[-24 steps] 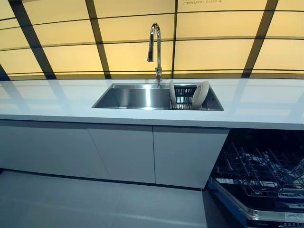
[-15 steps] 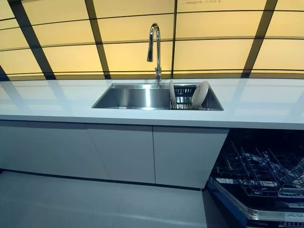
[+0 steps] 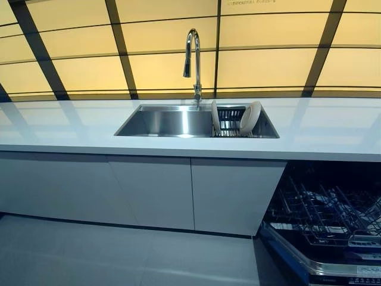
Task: Take plates into dishwasher
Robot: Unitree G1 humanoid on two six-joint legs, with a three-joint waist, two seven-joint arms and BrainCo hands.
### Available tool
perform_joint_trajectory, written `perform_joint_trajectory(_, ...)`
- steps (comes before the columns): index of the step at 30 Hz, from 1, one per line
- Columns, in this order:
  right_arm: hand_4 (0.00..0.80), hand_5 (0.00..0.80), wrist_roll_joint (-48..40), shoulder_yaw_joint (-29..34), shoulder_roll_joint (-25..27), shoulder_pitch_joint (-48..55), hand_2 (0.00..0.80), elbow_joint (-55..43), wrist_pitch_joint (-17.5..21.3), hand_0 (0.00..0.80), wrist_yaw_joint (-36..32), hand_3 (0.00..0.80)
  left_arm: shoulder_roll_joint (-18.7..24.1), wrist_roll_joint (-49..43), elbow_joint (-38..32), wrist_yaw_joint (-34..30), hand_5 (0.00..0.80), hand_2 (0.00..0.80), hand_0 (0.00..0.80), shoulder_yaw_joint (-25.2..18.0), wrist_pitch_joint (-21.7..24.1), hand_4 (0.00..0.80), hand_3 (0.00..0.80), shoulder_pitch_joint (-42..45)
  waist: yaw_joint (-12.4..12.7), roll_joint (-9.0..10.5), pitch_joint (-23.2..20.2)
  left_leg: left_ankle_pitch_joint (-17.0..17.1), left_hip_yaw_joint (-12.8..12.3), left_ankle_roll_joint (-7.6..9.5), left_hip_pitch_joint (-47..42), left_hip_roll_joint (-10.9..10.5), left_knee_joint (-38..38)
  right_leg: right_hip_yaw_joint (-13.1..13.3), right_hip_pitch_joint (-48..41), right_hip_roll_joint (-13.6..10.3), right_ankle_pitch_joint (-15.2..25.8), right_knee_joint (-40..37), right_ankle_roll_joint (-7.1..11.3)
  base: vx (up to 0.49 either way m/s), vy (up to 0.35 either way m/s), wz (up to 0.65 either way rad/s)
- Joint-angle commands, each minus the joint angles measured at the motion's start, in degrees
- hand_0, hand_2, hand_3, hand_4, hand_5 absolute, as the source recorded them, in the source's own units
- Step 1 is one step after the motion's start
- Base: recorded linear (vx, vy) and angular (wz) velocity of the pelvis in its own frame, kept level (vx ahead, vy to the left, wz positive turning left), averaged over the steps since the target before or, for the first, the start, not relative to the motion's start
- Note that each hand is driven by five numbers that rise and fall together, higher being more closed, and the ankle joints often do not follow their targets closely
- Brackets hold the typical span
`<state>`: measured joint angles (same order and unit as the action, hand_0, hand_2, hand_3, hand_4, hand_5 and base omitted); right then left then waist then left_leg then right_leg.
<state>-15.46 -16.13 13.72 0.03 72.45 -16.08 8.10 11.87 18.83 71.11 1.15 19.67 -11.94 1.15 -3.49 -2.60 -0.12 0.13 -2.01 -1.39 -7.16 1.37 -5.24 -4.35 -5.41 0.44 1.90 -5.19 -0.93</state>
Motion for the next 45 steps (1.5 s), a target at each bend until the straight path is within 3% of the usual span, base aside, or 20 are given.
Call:
perform_joint_trajectory(1,0.0,0.0,-1.78,0.72,-2.52,-4.24,0.0,4.31,-1.24,0.0,-0.35,0.0,-2.45,-0.4,2.68,0.32,0.0,0.0,0.0,-0.3,1.13,0.0,0.0,-4.4,0.54,1.17,3.05,-4.31,0.22,6.2,-0.55,-6.15,0.24,2.05,-1.66,2.28,-2.96,0.55,0.98,0.009,-0.039,-0.02)
perform_joint_trajectory(8,0.0,0.0,-1.81,0.14,-2.73,-4.46,0.0,4.3,-0.94,0.0,-0.51,0.0,-2.54,-1.03,2.79,0.83,0.0,0.0,0.0,-0.26,1.32,0.0,0.0,-3.79,0.89,1.22,3.09,-4.06,1.76,6.41,-0.74,-6.39,0.24,2.47,-1.43,2.64,-3.92,1.96,0.49,0.027,-0.054,0.0)
perform_joint_trajectory(13,0.0,0.0,-3.81,-0.18,-2.61,-5.26,0.0,3.57,-1.36,0.0,0.67,0.0,-2.26,-0.96,2.81,1.57,0.0,0.0,0.0,-0.53,1.16,0.0,0.0,-4.51,0.88,1.61,4.4,-4.07,2.37,6.68,-1.24,-5.88,1.63,3.26,-0.22,3.26,-6.07,5.9,-0.86,0.006,-0.109,-0.02)
perform_joint_trajectory(16,0.0,0.0,-3.25,-0.75,-1.98,-5.56,0.0,3.27,-2.41,0.0,0.18,0.0,-2.2,-0.12,2.02,2.81,0.0,0.0,0.0,-0.99,3.93,0.0,0.0,-5.2,0.8,3.3,6.17,-8.48,0.16,6.19,3.64,-4.91,15.86,3.54,0.38,2.77,-7.81,9.1,-2.79,-0.004,-0.159,-0.07)
perform_joint_trajectory(18,0.0,0.0,-3.06,-1.27,-1.39,-5.62,0.0,2.66,-3.27,0.0,-0.1,0.0,-2.3,2.08,1.48,3.8,0.0,0.0,0.0,-1.34,5.43,0.0,0.0,-5.51,1.03,3.94,7.48,-7.36,-0.76,5.88,8.86,-3.88,26.46,3.43,0.51,2.92,-8.03,10.1,-4.0,-0.061,-0.161,-0.13)
perform_joint_trajectory(19,0.0,0.0,-3.29,-1.52,-0.95,-5.56,0.0,2.45,-3.38,0.0,-0.09,0.0,-2.33,3.64,1.25,4.09,0.0,0.0,0.0,-1.92,6.29,0.0,0.0,-5.53,1.26,3.85,8.88,-5.27,-0.69,5.7,14.74,-2.88,36.71,3.32,0.91,3.57,-8.18,11.62,-5.11,-0.098,-0.168,-0.16)
perform_joint_trajectory(20,0.0,0.0,-3.17,-1.4,-0.55,-5.51,0.0,2.29,-3.59,0.0,-0.02,0.0,-2.35,5.1,1.02,4.3,0.0,0.0,0.0,-2.74,6.43,0.0,0.0,-5.38,1.47,3.4,9.93,-3.36,0.07,5.37,18.86,-2.65,41.36,3.32,1.21,4.31,-8.02,12.65,-5.7,-0.091,-0.132,-0.1)
perform_joint_trajectory(22,0.0,0.0,-3.11,-0.96,-0.09,-5.63,0.0,2.63,-3.9,0.0,0.13,0.0,-2.4,7.66,1.07,4.05,0.0,0.0,0.0,-4.34,5.93,0.0,0.0,-4.94,1.93,2.84,11.22,-0.35,1.13,4.32,20.78,-4.53,37.08,3.84,0.61,4.66,-7.76,13.06,-5.17,0.021,-0.024,-0.07)
perform_joint_trajectory(23,0.0,0.0,-3.48,-0.7,0.0,-5.72,0.0,3.01,-3.74,0.0,0.13,0.0,-2.41,8.9,1.24,4.04,0.0,0.0,0.0,-4.81,5.77,0.0,0.0,-4.63,2.01,2.76,11.66,1.72,1.32,3.55,19.85,-5.15,31.92,4.27,0.06,4.7,-7.72,12.99,-4.73,0.137,0.028,-0.14)
perform_joint_trajectory(24,0.0,0.0,-2.91,-0.13,0.01,-5.91,0.0,3.87,-3.21,0.0,-0.39,0.0,-2.43,10.47,1.54,4.15,0.0,0.0,0.0,-5.16,6.13,0.0,0.0,-3.98,1.75,2.39,11.78,4.86,1.27,2.48,18.27,-5.26,21.33,4.67,-0.23,5.19,-7.79,13.05,-4.25,0.175,0.039,-0.15)
perform_joint_trajectory(25,0.0,0.0,-2.54,0.28,-0.01,-5.87,0.0,4.35,-2.9,0.0,-0.71,0.0,-2.42,11.51,1.79,4.22,0.0,0.0,0.0,-5.27,6.33,0.0,0.0,-3.71,1.67,2.11,11.93,8.14,2.65,1.63,16.94,-5.64,12.59,5.12,-1.11,5.64,-7.8,12.63,-4.01,0.27,0.064,-0.03)
perform_joint_trajectory(26,0.0,0.0,-2.54,0.59,-0.07,-5.65,0.0,5.03,-2.42,0.0,-0.92,0.0,-2.58,12.97,2.28,4.43,0.0,0.0,0.0,-5.55,6.96,0.0,0.0,-3.14,1.78,1.41,11.65,11.7,6.41,0.29,16.07,-6.09,1.73,6.22,-2.32,6.74,-7.71,12.07,-3.53,0.266,0.068,0.04)
perform_joint_trajectory(27,0.0,0.0,-2.3,0.78,-0.07,-5.51,0.0,5.37,-2.08,0.0,-0.94,0.0,-2.84,13.58,2.42,4.73,0.0,0.0,0.0,-5.88,7.29,0.0,0.0,-2.64,1.73,1.12,11.38,11.14,8.66,0.03,17.21,-6.51,0.24,7.28,-2.96,7.34,-7.7,11.8,-3.29,0.248,0.064,0.09)
perform_joint_trajectory(29,0.0,0.0,-1.99,1.56,0.03,-5.24,0.0,5.72,-1.51,0.0,-0.83,0.0,-3.45,14.29,2.63,5.34,0.0,0.0,0.0,-6.66,7.62,0.0,0.0,-1.74,1.94,0.93,10.64,9.79,10.39,0.25,18.27,-7.24,0.24,9.06,-4.35,7.78,-8.12,11.11,-3.02,0.276,0.087,0.15)
perform_joint_trajectory(30,0.0,0.0,-1.34,2.1,0.08,-5.31,0.0,5.87,-1.29,0.0,-1.07,0.0,-3.86,14.14,2.73,5.67,0.0,0.0,0.0,-7.59,7.58,0.0,0.0,-1.26,2.03,1.0,9.98,7.39,9.77,1.16,17.29,-7.24,0.24,10.19,-5.16,7.46,-8.76,10.88,-2.7,0.392,0.136,-0.05)
perform_joint_trajectory(33,0.0,0.0,-0.77,2.6,-0.23,-5.38,0.0,5.57,-0.98,0.0,-0.98,0.0,-3.18,15.01,3.38,5.49,0.0,0.0,0.0,-7.71,7.5,0.0,0.0,-1.18,2.4,0.92,8.5,7.59,9.95,2.16,14.43,-7.04,0.43,10.25,-6.89,5.4,-11.77,13.27,-1.9,0.438,0.129,-0.48)
perform_joint_trajectory(35,0.0,0.0,0.55,2.99,-1.13,-4.3,0.0,4.91,-0.53,0.0,-2.24,0.0,-2.15,13.14,3.27,5.45,0.0,0.0,0.0,-7.91,7.32,0.0,0.0,-1.05,2.69,1.72,7.3,5.01,7.95,2.53,14.2,-6.97,4.16,6.93,-8.54,3.27,-13.09,13.82,-1.6,0.442,0.067,-0.4)
perform_joint_trajectory(37,0.0,0.0,0.42,2.09,-1.95,-3.81,0.0,4.19,0.34,0.0,-2.22,0.0,-1.51,11.97,2.88,5.57,0.0,0.0,0.0,-7.27,7.5,0.0,0.0,-1.61,2.8,2.26,6.61,3.82,6.86,2.91,13.98,-6.86,5.44,5.51,-9.17,2.41,-13.16,13.23,-1.48,0.319,0.021,-0.07)
perform_joint_trajectory(45,0.0,0.0,-1.48,0.89,-2.7,-4.57,0.0,3.59,0.52,0.0,-1.83,0.0,-1.29,10.57,3.41,5.3,0.0,0.0,0.0,-6.06,6.42,0.0,0.0,-3.38,4.26,3.38,4.68,2.07,8.25,3.74,16.22,-7.25,7.93,2.82,-9.53,0.0,-11.32,8.89,-0.47,0.216,0.002,-0.04)
